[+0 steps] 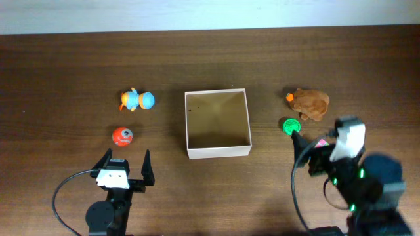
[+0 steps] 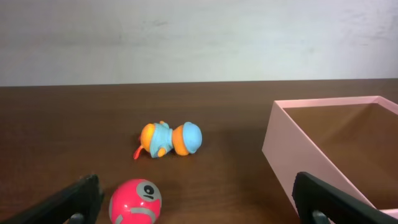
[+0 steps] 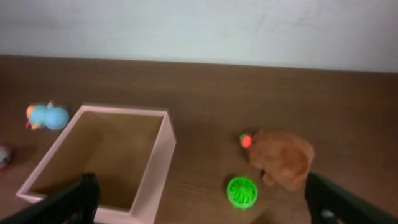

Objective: Pack container
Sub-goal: 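Move the right gripper over the Rubik's cube beside the green toy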

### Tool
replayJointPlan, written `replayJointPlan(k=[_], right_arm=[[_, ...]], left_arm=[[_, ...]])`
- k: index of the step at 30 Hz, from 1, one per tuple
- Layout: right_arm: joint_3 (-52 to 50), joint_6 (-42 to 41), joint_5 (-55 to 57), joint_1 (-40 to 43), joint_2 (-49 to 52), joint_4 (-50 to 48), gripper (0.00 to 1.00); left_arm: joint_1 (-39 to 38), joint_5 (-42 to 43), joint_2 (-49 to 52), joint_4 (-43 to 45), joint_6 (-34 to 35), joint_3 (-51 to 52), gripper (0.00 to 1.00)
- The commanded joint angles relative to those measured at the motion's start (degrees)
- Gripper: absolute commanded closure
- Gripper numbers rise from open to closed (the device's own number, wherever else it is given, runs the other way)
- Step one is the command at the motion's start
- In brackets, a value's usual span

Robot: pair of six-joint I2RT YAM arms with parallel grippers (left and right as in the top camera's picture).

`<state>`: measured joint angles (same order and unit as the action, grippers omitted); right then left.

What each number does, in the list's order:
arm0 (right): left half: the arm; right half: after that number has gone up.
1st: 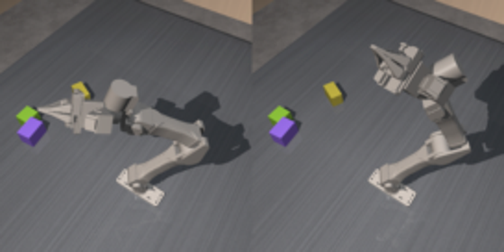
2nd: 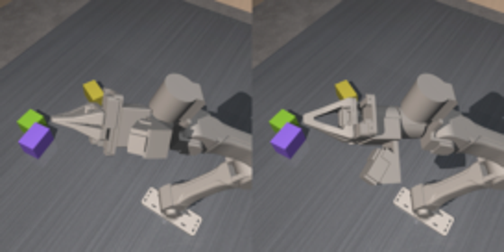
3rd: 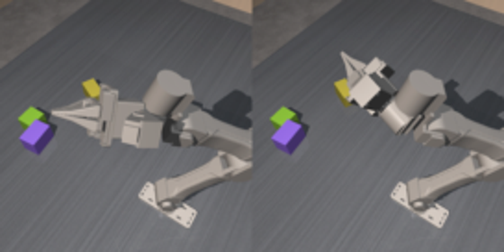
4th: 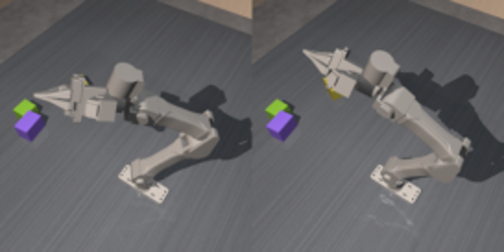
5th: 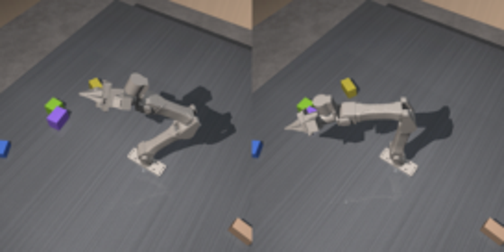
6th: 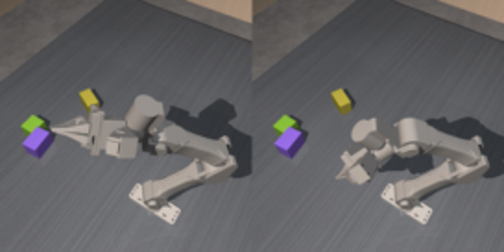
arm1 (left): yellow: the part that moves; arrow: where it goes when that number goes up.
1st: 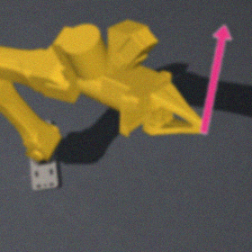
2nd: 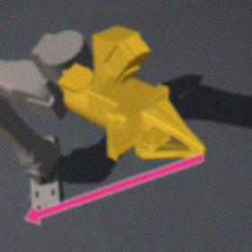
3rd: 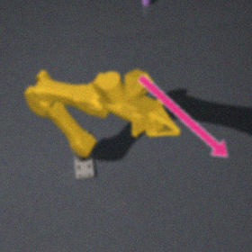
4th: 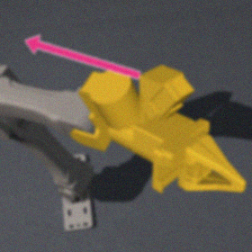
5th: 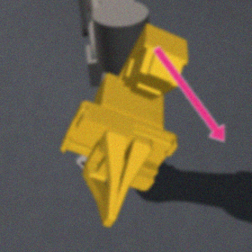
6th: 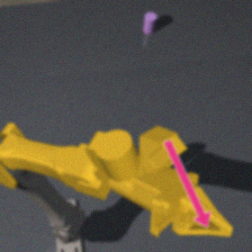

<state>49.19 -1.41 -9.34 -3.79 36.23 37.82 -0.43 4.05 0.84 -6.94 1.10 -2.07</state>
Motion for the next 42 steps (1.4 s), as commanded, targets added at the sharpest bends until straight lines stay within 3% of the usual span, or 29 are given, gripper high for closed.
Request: replayJointPlan(k=[1,5,12,18,26,36,42], right_arm=[[10.84,0.98,-4.44,0.44,10.32,5.46,0.01],[18.27,1.55,-4.48,0.44,18.88,10.93,0.01],[18.97,2.4,-7.21,0.46,29.38,13.2,0.02],[18.97,-11.93,2.03,1.11,38.16,12.04,0.0],[18.97,-13.27,2.36,1.66,48.54,10.75,0.01],[18.95,-12.5,5.75,1.68,55.47,9.27,0.01],[20.24,-13.29,9.27,1.68,54.77,6.93,0.04]], left_arm=[[-0.17,-0.42,-0.5,0.02,-0.9,0.35,0.01],[-0.17,-0.42,-0.5,0.02,-0.9,0.35,0.01],[-0.17,-0.42,-0.5,0.02,-0.9,0.35,0.01],[-0.17,-0.42,-0.5,0.0,-0.9,0.35,0.01],[-0.17,-0.42,-0.5,0.02,-0.9,0.35,0.01],[-0.17,-0.42,-0.5,0.0,-0.9,0.35,0.01],[-0.17,-0.42,-0.5,0.02,-0.9,0.35,0.01]])
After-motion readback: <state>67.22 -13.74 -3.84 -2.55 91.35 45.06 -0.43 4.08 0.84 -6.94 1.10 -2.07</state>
